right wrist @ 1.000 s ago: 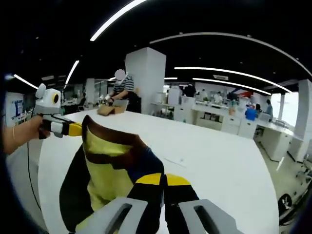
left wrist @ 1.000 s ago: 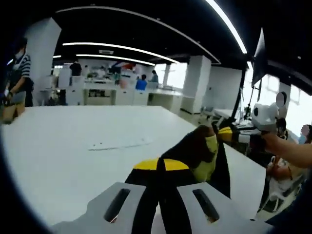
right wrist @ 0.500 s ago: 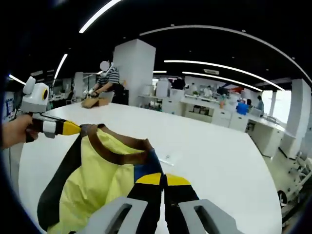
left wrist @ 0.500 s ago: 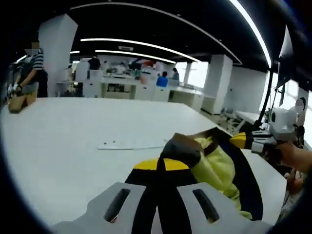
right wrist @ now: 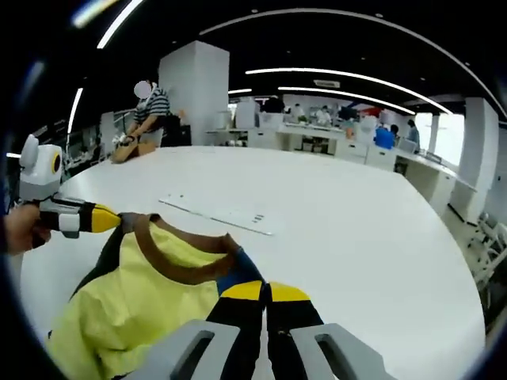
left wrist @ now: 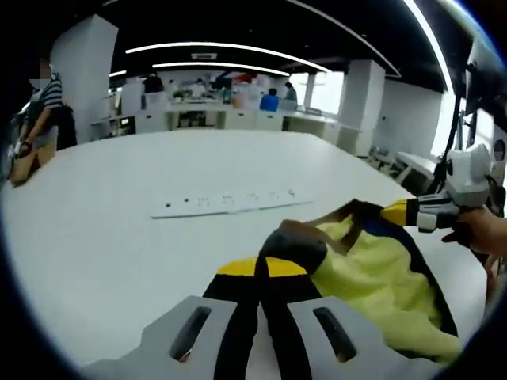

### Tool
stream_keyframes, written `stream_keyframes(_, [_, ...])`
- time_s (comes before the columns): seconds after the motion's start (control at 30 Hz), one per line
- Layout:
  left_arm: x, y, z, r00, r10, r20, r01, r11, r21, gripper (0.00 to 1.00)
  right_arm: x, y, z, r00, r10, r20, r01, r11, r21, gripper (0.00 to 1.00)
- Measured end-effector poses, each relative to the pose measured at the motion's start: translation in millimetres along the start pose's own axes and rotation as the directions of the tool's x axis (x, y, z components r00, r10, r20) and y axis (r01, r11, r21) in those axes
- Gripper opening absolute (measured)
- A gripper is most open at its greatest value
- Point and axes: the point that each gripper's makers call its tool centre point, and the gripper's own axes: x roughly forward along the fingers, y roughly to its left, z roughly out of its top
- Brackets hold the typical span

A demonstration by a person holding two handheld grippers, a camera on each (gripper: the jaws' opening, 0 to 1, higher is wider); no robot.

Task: Fold the garment on the visible template until the final outline fits inside the template.

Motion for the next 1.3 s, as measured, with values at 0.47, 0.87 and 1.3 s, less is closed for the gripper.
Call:
stream_keyframes(0.47, [19.3, 12.2, -22.8, 0.998, 0.044, -0.048, -0.043, 0.999, 0.011, 0.10, 14.5, 2.0, -20.2, 0.997, 0.031, -0.075, -0.033, 0.999, -0.033, 0.18])
stream_keyframes(0.87, [-19.0, 13.0, -11.9, 1.000, -0.015, 0.006, 0.015, 0.996, 0.090, 0.41, -20.1, 32.9, -13.1, 0.972, 0.223, -0.070, -0.223, 0.975, -0.006, 0.72])
stream_keyframes(1.3, [-69.8, -1.3, -19.1, 0.998, -0.069, 0.014, 0.067, 0.992, 0.107, 0.49, -74.4, 77.0, -13.5, 0.918, 0.393, -0.053, -0.393, 0.919, 0.004, 0.83])
